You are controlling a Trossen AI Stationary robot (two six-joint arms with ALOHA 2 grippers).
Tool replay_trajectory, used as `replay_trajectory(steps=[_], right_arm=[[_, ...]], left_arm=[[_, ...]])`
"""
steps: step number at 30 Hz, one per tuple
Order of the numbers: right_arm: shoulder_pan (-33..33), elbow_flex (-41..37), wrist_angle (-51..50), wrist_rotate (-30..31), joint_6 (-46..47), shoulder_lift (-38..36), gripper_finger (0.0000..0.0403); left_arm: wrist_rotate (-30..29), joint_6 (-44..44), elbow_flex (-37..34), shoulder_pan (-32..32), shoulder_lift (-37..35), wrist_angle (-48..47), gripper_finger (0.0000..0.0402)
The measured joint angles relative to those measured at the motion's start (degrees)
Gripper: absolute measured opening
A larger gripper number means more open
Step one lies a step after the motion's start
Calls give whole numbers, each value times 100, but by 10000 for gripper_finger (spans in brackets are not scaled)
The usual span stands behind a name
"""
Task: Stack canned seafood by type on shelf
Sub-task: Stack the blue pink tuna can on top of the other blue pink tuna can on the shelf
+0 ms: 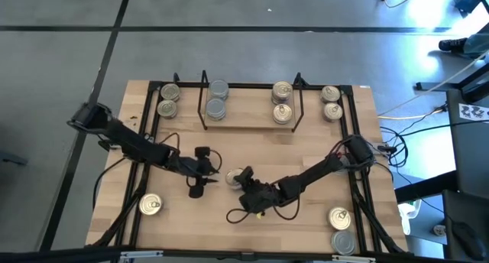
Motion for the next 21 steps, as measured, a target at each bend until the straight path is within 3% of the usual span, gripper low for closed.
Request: replay_trajectory(steps=[8, 16, 21], right_arm=[[-104, 12, -1874, 142, 1564, -925, 189], [-393, 22, -3419, 671, 2472, -1849, 189], [-747, 31, -4106, 871, 2784, -2347, 189]], left_arm=[[-892, -1027, 23, -183, -510, -1304, 159], [-1624, -1445, 32, -271, -176, -1010, 159], [-1685, -1324, 36, -224, -60, -736, 159]])
